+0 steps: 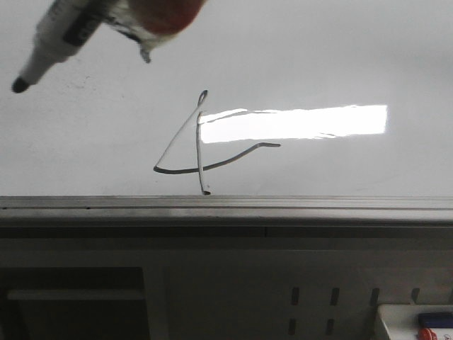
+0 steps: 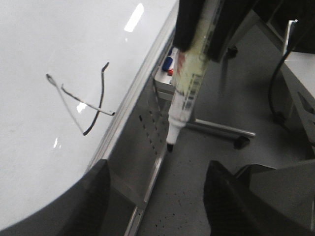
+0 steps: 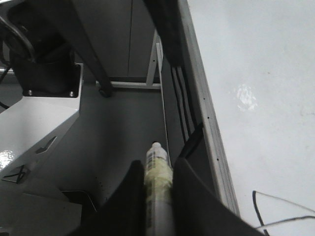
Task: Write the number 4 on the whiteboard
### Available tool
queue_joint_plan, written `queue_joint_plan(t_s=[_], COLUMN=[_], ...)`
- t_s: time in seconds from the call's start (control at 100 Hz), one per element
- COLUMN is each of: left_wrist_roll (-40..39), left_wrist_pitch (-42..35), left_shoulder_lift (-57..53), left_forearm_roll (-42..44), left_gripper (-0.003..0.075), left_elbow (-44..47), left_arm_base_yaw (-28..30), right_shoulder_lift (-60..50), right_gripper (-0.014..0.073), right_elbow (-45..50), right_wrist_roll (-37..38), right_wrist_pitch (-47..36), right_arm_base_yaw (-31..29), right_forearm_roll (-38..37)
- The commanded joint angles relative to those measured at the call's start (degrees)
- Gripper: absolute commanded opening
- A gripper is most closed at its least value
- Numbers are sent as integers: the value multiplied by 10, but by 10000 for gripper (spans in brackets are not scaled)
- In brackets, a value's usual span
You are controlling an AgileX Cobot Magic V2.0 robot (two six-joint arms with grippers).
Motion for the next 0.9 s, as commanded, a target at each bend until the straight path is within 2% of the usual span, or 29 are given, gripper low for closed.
queue_joint_plan(t_s=[0.0, 0.25, 0.5, 0.89], left_wrist_roll=[48, 63, 63, 63], left_wrist_pitch=[8, 21, 48, 53], left_shoulder_lift=[41, 123, 152, 145], left_forearm_roll=[-54, -88, -92, -92], left_gripper=[360, 295, 293, 293], left_elbow=[-51, -109, -113, -137], left_arm_base_yaw=[-5, -13, -13, -13], right_shoulder_lift=[-9, -10, -10, -8], right_gripper=[-45, -45, -45, -45], right_elbow=[-20, -21, -21, -31], right_wrist_roll=[-16, -19, -21, -22], right_wrist_pitch=[-40, -42, -76, -70], right_arm_base_yaw=[12, 31, 45, 43], right_forearm_roll=[14, 14, 14, -8])
